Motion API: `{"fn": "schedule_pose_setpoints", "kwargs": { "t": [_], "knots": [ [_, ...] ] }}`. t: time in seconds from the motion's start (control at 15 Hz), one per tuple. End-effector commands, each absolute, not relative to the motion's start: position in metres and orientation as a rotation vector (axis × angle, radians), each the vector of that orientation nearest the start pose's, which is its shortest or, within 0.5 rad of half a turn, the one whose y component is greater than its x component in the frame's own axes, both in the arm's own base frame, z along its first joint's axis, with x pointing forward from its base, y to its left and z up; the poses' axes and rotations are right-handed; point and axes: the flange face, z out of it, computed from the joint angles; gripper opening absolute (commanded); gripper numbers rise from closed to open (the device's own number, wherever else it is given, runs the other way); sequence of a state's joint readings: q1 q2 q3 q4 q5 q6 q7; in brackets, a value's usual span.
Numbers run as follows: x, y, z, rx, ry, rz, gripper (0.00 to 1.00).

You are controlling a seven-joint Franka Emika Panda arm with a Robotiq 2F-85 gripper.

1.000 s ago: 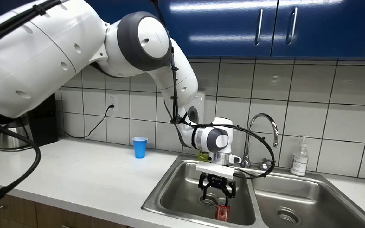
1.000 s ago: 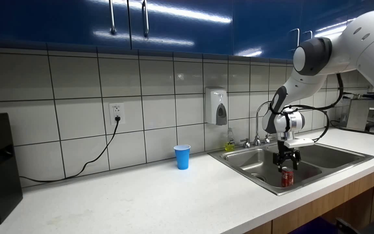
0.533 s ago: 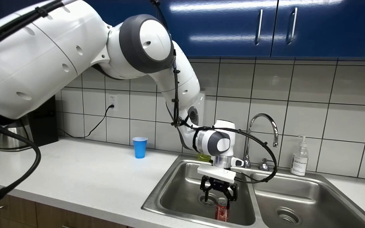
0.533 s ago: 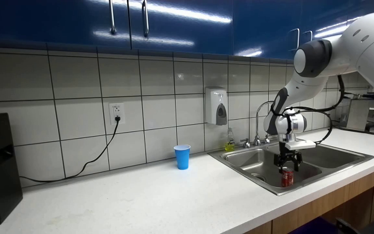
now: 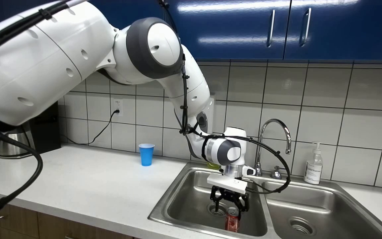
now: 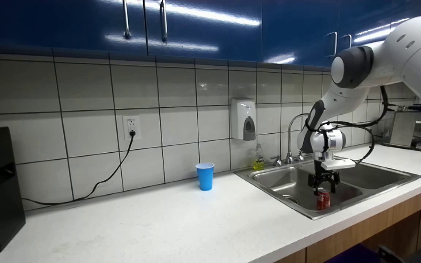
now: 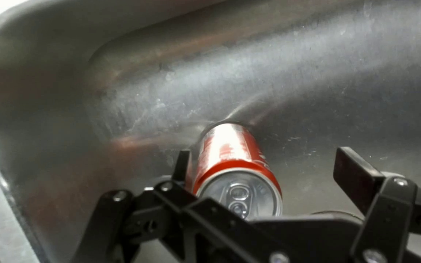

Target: Put the red can on the left side of the counter.

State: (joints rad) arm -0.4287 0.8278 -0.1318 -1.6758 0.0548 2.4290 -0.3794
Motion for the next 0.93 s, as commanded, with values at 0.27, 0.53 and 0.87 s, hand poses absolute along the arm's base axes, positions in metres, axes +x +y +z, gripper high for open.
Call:
{"fn": "schedule_pose_setpoints", "kwargs": {
  "t": [0.27, 0.53, 0.87],
  "knots": [
    [0.576, -0.354, 0.111, -3.143, 0.32, 0.076, 1.0],
    [0.579, -0.359, 0.109, -3.148, 0.339, 0.07, 1.0],
    [0.585, -0.365, 0.104, -3.153, 0.342, 0.069, 1.0]
  ]
}}
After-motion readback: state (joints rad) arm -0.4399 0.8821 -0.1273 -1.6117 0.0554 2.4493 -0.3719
